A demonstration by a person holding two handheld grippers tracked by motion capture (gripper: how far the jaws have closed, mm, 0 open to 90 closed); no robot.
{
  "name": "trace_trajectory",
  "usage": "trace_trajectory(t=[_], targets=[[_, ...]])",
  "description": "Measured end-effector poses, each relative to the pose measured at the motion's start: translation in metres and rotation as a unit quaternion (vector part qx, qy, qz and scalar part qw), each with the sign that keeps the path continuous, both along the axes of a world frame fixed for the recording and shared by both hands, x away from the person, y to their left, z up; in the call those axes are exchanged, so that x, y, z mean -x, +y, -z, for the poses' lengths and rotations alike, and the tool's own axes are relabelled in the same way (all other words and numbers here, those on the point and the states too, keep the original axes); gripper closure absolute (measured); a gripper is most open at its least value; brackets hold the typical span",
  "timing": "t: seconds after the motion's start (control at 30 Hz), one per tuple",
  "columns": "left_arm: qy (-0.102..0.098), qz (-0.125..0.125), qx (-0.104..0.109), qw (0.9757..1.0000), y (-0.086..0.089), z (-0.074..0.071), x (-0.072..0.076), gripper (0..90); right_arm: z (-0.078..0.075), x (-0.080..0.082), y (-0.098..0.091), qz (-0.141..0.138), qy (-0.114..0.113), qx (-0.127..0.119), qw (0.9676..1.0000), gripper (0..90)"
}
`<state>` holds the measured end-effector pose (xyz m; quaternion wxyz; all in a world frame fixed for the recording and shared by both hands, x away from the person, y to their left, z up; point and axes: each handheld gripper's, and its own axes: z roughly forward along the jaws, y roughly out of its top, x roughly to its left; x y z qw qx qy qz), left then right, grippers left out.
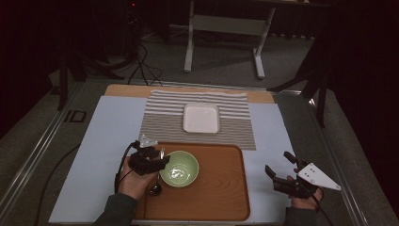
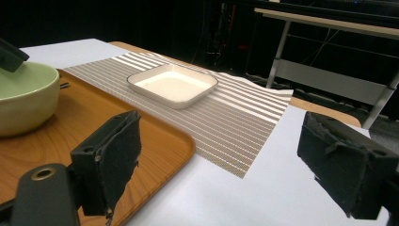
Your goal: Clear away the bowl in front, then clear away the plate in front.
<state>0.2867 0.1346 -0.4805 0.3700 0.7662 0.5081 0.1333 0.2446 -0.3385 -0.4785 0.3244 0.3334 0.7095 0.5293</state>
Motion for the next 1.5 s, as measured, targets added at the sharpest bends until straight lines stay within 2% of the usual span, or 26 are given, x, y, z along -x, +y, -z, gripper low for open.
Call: trace_trajectory(t=[0.07, 0.1, 0.37, 0.53, 0.87, 1.07, 1.17, 1.3, 1.5], targets=[[-0.002, 0.0, 0.007, 1.0, 0.001, -0.002, 0.001, 50.7, 0.0, 0.0, 0.0, 0.0, 0.0, 0.001, 1.0, 13.4], [-0.015, -0.004, 0.009, 0.9998, 0.004, -0.008, 0.002, 50.7, 0.0, 0.0, 0.0, 0.0, 0.0, 0.001, 1.0, 13.4], [-0.035, -0.012, 0.022, 0.9991, 0.009, -0.015, 0.005, 49.8, 0.0, 0.0, 0.0, 0.0, -0.001, 0.001, 1.0, 13.4], [-0.04, -0.013, 0.024, 0.9988, 0.009, -0.014, 0.003, 49.4, 0.0, 0.0, 0.0, 0.001, -0.001, 0.0, 1.0, 13.4], [-0.027, -0.026, 0.033, 0.9987, 0.015, -0.004, -0.003, 49.2, 0.0, 0.0, -0.002, 0.002, 0.0, -0.003, 1.0, 13.4], [-0.036, -0.026, 0.04, 0.9982, 0.016, -0.005, -0.006, 49.1, 0.0, 0.001, -0.002, 0.002, 0.0, -0.005, 1.0, 13.4], [-0.044, -0.021, 0.041, 0.9979, 0.014, -0.009, -0.013, 49.0, 0.0, 0.0, -0.002, 0.004, 0.0, -0.004, 1.0, 13.4], [-0.046, -0.017, 0.038, 0.9981, 0.013, -0.011, -0.02, 48.4, 0.0, 0.0, -0.003, 0.004, -0.001, -0.004, 1.0, 13.4], [-0.053, -0.008, 0.031, 0.9981, 0.005, -0.019, -0.04, 48.2, 0.0, 0.0, -0.002, 0.004, 0.0, -0.003, 1.0, 13.4]])
